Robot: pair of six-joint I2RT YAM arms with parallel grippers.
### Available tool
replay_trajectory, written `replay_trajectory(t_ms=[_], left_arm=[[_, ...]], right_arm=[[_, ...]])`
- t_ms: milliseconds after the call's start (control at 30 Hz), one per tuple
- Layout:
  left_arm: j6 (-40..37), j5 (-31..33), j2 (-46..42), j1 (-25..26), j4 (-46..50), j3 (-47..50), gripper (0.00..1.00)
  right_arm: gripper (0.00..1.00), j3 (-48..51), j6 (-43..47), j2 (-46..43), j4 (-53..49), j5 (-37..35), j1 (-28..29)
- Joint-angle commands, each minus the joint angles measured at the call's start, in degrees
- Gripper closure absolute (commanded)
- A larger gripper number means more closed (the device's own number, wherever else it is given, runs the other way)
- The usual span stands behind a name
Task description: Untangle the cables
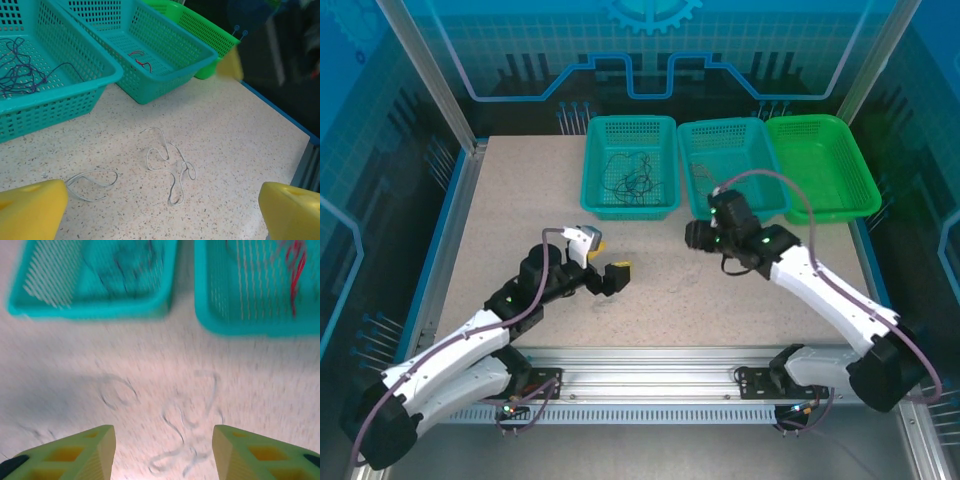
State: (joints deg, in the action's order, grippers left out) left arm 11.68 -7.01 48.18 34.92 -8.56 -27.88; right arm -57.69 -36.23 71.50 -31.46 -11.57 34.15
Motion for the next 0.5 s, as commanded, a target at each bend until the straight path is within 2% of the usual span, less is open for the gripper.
replay_trajectory(t_ms=[0,100,300,467], left_arm=[[-0.78,-2.44,-0.01,-0.32,-1.69,-2.53,0.01],[-0.22,-2.09,-0.46,-0.37,-0.79,-2.29,0.01],[1.24,-2.39,-0.99,-0.28,-0.04,-1.77,0.01],[1.31,-2.22,-1.25,-0.23,2.18,-2.44,0.01]], right_arm=[[0.46,2.9,-2.62,4.18,-1.59,-0.97,3.62],[0.46,3.67,-2.97,9.28,-2.09,-2.15,6.01],[0.45,2.95,-1.69,19.02,1.11,-2.57,6.17],[0.56,1.75,-1.54,24.04,2.1,-0.06,6.09]])
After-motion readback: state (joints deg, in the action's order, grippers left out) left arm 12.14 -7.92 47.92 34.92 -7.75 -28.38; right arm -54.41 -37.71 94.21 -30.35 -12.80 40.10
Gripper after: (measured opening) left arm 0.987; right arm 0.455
